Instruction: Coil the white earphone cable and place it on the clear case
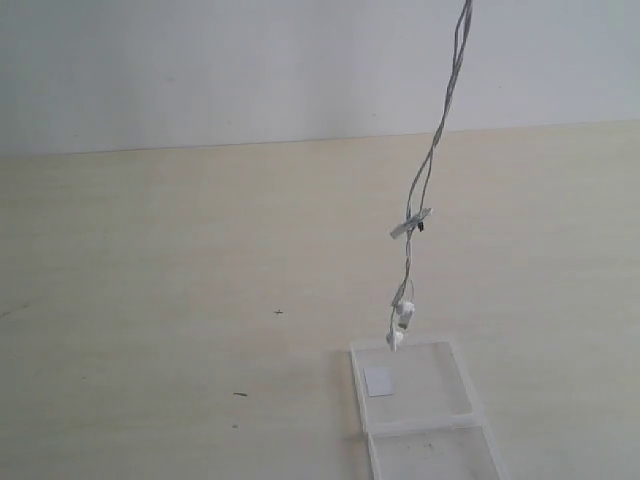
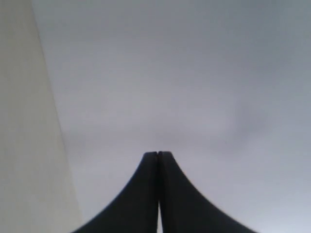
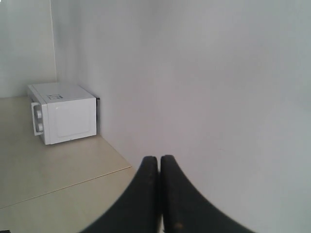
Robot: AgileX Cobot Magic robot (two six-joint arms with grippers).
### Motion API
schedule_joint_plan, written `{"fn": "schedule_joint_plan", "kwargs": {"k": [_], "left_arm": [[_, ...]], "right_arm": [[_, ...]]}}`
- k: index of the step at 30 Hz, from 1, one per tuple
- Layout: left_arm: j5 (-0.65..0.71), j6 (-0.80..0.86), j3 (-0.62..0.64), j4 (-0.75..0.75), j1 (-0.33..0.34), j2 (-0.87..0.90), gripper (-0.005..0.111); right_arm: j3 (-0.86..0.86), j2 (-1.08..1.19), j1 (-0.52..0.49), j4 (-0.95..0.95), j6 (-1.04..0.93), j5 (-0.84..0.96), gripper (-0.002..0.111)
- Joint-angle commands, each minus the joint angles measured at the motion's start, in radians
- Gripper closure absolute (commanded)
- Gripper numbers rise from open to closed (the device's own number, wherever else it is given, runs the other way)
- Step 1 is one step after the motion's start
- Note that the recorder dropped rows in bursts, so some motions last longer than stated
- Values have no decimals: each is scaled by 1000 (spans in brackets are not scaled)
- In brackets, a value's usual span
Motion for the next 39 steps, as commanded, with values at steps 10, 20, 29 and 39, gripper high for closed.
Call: {"fn": "schedule_joint_plan", "kwargs": {"k": [10,20,29,39], "left_arm": [[292,723,-294,31,-3,144,107],[637,958,-663,212,-3,705,107],[933,1163,-907,94,-3,985,86],[894,1376,-922,21,-129,1084,55]], "right_arm": [[3,-6,-6,95,-17,-2,108],[3,13,95,97,-26,-2,108],[3,42,204,85,-26,-6,108],[3,42,204,85,-23,-34,108]]}}
